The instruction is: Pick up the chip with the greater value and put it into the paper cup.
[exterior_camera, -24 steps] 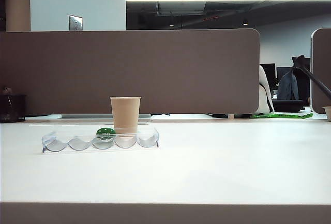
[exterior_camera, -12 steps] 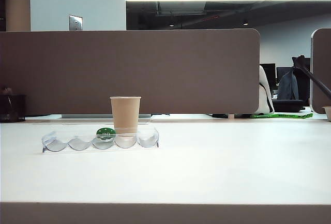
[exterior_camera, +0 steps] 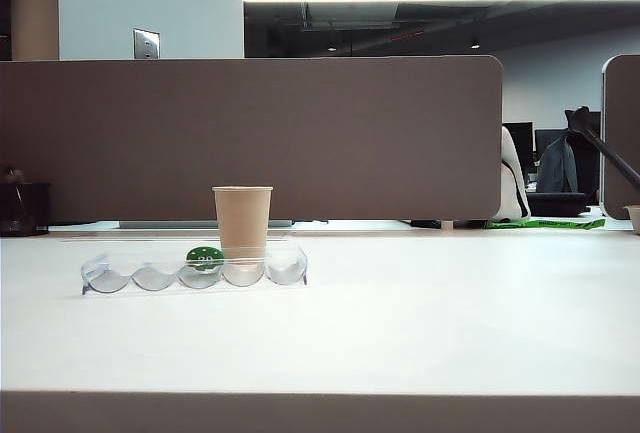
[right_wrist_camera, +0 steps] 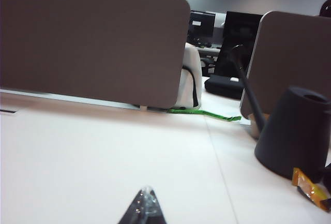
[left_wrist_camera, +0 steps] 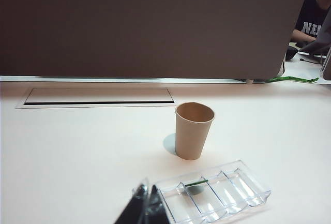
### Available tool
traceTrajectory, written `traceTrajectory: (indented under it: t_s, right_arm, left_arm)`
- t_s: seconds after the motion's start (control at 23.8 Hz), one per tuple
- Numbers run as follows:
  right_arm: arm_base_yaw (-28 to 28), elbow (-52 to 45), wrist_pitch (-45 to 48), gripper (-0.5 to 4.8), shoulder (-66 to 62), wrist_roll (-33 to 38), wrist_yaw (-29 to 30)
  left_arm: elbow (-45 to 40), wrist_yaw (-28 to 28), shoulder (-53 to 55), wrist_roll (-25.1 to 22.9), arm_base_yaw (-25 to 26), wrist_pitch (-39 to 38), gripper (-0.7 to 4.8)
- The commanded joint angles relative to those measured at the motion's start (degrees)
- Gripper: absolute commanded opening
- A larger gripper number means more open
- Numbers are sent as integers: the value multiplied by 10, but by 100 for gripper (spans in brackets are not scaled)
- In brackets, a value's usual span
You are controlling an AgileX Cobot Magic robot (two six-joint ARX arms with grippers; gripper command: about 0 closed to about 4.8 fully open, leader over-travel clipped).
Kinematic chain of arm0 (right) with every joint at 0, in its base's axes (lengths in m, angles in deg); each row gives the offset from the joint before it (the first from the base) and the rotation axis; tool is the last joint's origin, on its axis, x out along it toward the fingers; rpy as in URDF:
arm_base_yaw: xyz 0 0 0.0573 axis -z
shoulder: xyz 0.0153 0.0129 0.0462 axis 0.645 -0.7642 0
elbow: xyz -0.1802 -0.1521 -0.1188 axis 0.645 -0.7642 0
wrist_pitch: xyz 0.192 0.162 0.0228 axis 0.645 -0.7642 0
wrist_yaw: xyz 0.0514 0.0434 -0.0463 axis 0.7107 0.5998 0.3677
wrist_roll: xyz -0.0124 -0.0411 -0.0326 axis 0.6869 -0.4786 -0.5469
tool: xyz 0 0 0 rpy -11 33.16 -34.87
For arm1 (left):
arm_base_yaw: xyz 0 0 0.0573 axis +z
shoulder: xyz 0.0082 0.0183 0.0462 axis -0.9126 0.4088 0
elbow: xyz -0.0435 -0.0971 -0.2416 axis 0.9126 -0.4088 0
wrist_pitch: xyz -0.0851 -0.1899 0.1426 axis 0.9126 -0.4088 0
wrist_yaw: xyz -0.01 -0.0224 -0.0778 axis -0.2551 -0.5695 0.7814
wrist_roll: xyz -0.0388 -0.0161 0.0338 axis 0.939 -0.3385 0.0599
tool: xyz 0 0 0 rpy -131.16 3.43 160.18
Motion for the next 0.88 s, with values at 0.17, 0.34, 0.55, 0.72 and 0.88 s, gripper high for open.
traceTrajectory:
  t_s: [0.17, 0.34, 0.55, 0.72, 0.88]
  right_arm:
    - [26, -1, 17, -2, 0, 86, -1]
    - [26, -1, 0, -2, 0, 86, 9]
    - [26, -1, -31, -2, 0, 86, 34]
    - [26, -1, -45, -2, 0, 86, 36]
    - [26, -1, -42, -2, 0, 86, 36]
  left_arm:
    - [1, 2, 0, -4, 1, 7, -5]
    - [1, 0, 0, -66, 1, 7, -5]
    - [1, -13, 0, -93, 1, 7, -5]
    - [1, -28, 1, -93, 1, 7, -5]
    - [-5, -43, 0, -97, 1, 15, -5]
